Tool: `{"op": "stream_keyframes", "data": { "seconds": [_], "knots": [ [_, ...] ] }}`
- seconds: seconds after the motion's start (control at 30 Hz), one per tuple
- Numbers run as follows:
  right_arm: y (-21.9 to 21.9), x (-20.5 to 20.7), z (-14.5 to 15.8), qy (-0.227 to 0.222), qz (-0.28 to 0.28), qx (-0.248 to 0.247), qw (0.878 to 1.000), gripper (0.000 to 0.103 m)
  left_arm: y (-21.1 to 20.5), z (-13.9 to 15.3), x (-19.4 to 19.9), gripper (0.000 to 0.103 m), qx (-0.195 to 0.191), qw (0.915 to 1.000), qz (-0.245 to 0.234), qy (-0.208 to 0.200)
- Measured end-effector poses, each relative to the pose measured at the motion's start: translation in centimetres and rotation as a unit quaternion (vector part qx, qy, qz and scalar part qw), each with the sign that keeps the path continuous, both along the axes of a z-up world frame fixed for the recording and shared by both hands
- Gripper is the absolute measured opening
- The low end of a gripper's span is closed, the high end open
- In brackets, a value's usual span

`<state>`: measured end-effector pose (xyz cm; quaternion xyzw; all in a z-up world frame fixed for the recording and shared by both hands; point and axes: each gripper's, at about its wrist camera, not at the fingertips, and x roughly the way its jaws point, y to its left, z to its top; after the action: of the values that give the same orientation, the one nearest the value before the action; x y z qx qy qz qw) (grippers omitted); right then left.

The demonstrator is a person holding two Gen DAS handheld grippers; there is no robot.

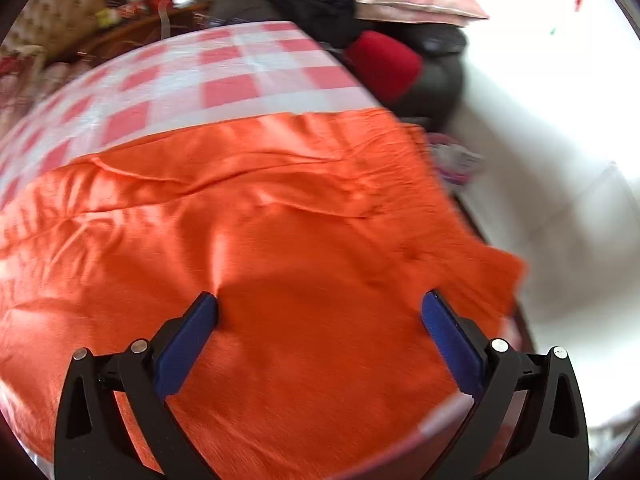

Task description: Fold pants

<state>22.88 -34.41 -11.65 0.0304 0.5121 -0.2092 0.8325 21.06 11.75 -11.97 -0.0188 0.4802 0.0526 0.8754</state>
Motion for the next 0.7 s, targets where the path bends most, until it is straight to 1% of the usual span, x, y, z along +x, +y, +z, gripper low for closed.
{"op": "stream_keyframes", "data": {
  "seconds": [0.03,0.07,0.1,0.13,0.17,0.2,0.27,0.3,0.33,0.4,0.43,0.47,0.5,0.53,0.57,0.6,0.67,0.7],
  "knots": [
    [0.8,0.1,1.2,-0.021,0.017,0.001,1.000,0.094,1.0,0.3,-0.1,0.079,-0.011,0.9999,0.005,-0.006],
    [2.1,0.5,2.3,-0.043,0.053,0.014,0.998,0.094,1.4,0.5,0.0,0.078,-0.024,0.9996,0.001,-0.012],
    [3.5,1.3,2.9,-0.050,0.085,0.017,0.995,0.093,1.5,0.9,0.4,0.076,-0.031,0.9993,-0.008,-0.020],
    [4.5,2.2,3.3,-0.052,0.107,0.020,0.993,0.093,1.2,1.3,0.8,0.072,-0.034,0.9988,-0.020,-0.028],
    [5.7,3.4,3.4,-0.058,0.129,0.037,0.989,0.093,0.7,1.8,1.5,0.068,-0.040,0.9979,-0.037,-0.037],
    [6.1,4.3,3.3,-0.063,0.140,0.051,0.987,0.092,-0.3,2.2,2.3,0.068,-0.050,0.9960,-0.059,-0.045],
    [7.2,7.0,2.5,-0.065,0.158,0.074,0.983,0.092,-2.6,2.2,4.5,0.065,-0.057,0.9915,-0.103,-0.057],
    [7.6,8.5,1.7,-0.068,0.174,0.099,0.977,0.092,-3.5,1.9,5.6,0.065,-0.060,0.9890,-0.124,-0.055],
    [7.6,9.5,1.1,-0.065,0.177,0.104,0.977,0.092,-4.3,1.4,6.7,0.065,-0.062,0.9876,-0.136,-0.048],
    [7.3,11.4,-0.3,-0.049,0.173,0.109,0.978,0.093,-5.3,0.3,8.6,0.065,-0.058,0.9864,-0.150,-0.033],
    [7.1,12.2,-1.0,-0.041,0.173,0.114,0.977,0.097,-5.6,0.1,9.1,0.065,-0.046,0.9861,-0.154,-0.041],
    [7.1,12.4,-1.0,-0.046,0.175,0.100,0.978,0.098,-5.5,0.1,9.7,0.065,-0.036,0.9861,-0.156,-0.042],
    [6.9,12.7,-0.9,-0.045,0.167,0.075,0.982,0.098,-5.0,0.1,10.1,0.065,-0.036,0.9872,-0.150,-0.041],
    [6.7,12.9,-0.8,-0.045,0.156,0.065,0.985,0.098,-3.8,0.4,10.4,0.066,-0.034,0.9907,-0.124,-0.044],
    [6.1,13.0,-0.7,-0.051,0.144,0.064,0.986,0.098,-2.5,0.3,10.7,0.069,-0.026,0.9940,-0.096,-0.047],
    [5.3,13.0,-0.6,-0.058,0.128,0.071,0.988,0.098,-0.9,0.1,10.8,0.069,-0.019,0.9965,-0.064,-0.049],
    [4.0,12.8,-0.8,-0.059,0.094,0.080,0.991,0.098,2.3,0.2,10.5,0.068,-0.030,0.9985,-0.015,-0.044],
    [3.7,12.4,-0.6,-0.057,0.075,0.072,0.993,0.098,3.6,0.9,9.5,0.068,-0.044,0.9975,-0.005,-0.055]
  ]
}}
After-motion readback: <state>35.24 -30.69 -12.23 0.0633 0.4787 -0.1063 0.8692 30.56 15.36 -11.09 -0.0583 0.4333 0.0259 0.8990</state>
